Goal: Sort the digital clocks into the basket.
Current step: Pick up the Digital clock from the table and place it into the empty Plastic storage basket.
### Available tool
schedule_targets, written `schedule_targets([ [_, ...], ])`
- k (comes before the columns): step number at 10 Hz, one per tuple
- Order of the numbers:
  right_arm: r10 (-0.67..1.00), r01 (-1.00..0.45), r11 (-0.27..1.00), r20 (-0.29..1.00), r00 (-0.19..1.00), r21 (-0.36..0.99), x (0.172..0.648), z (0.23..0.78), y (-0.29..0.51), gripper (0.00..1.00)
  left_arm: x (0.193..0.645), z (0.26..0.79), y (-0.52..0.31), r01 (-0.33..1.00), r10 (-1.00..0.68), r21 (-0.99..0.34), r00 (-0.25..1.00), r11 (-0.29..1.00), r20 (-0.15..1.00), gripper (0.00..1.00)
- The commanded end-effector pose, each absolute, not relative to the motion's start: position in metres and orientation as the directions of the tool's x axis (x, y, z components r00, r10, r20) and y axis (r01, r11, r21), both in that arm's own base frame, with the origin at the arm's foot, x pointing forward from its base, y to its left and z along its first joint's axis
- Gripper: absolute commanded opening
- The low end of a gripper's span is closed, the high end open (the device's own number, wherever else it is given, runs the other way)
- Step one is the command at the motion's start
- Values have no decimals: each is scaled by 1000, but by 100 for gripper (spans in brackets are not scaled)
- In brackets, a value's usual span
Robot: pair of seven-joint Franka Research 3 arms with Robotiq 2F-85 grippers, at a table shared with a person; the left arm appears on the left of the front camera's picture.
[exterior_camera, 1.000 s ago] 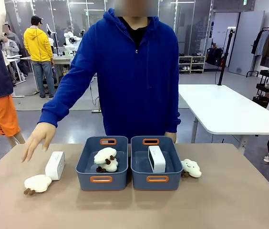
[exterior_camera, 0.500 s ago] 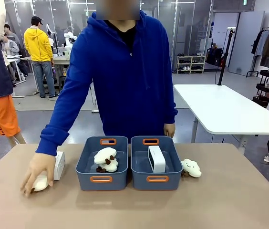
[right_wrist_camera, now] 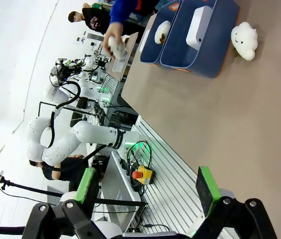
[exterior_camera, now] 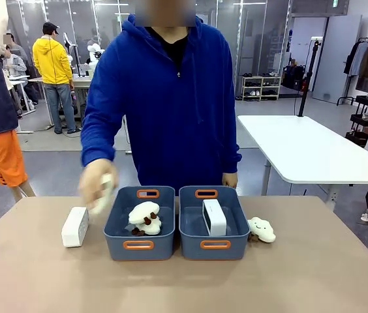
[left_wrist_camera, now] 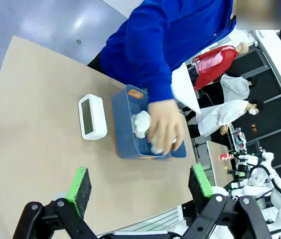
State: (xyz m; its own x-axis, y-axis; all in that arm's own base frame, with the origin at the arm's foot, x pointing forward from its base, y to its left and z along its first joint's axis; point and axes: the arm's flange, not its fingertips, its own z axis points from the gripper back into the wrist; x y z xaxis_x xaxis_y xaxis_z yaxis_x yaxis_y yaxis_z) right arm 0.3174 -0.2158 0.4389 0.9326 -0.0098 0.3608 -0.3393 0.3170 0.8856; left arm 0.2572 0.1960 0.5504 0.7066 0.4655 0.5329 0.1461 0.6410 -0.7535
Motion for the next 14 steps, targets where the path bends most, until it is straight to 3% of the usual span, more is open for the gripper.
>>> schedule_targets([
  [1, 0, -358, 320, 378, 926, 877, 315, 439, -215, 100, 274, 552, 189, 141, 435, -738, 729, 660, 528, 100],
  [6, 0, -358, 320, 378, 926, 877, 315, 439, -215, 100, 394, 509, 60, 58, 203, -495, 866, 867, 457, 100],
  [9, 0, -358, 320, 378, 926, 877, 315, 439, -215, 100, 432, 465, -13, 41, 156, -426, 896, 904, 415, 100],
  [14, 0, -358, 320, 378, 926, 877, 315, 439, -215, 100, 495, 404, -81, 27, 40, -180, 932, 983, 361, 100],
])
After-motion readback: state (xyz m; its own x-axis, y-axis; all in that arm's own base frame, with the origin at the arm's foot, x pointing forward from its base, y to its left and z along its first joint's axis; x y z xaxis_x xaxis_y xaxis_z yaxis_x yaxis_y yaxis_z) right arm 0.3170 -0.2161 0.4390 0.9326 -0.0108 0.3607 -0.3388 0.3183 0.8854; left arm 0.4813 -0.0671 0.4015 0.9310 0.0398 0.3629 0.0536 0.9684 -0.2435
